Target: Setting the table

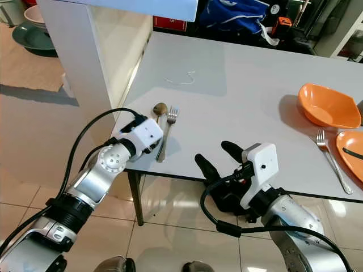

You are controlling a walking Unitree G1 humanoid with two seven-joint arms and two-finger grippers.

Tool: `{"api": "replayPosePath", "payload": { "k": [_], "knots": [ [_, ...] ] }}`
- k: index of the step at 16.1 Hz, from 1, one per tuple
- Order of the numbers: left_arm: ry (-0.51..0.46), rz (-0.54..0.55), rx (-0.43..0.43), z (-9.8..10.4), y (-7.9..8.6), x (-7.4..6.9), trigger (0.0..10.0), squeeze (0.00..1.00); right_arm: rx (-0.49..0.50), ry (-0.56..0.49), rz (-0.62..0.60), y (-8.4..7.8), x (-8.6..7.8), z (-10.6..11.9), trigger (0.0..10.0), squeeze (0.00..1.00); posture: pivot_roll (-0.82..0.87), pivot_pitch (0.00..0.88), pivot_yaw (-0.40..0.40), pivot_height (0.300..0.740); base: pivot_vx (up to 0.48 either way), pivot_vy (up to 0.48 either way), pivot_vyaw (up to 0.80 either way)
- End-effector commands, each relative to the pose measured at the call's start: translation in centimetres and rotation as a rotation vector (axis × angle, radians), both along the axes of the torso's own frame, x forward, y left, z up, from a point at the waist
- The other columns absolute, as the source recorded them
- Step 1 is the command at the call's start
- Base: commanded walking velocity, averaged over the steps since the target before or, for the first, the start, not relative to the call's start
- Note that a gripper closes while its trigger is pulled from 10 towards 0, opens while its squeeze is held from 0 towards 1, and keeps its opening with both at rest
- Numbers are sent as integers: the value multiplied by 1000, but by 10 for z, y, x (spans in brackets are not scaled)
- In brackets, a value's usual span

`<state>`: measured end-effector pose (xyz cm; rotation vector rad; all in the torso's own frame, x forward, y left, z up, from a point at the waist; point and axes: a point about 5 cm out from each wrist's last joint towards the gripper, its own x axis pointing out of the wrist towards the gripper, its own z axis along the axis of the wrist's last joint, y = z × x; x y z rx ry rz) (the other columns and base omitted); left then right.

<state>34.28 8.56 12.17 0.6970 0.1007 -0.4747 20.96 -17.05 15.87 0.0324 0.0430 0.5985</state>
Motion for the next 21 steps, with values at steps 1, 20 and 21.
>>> {"api": "replayPosePath", "payload": {
  "k": [1,20,21],
  "knots": [
    [11,39,-63,1,1,2,10000,0,-18,-9,-7,-1,1,1,10000,0,-49,84,-72,740,0,0,0],
    [42,174,-381,19,9,8,10000,1000,-27,-7,-11,0,2,-2,10000,0,-47,90,-66,740,0,0,0],
    [20,194,-390,23,13,8,10000,929,-26,-9,-11,1,1,-2,10000,0,-47,90,-66,740,0,0,0]
  ]
}}
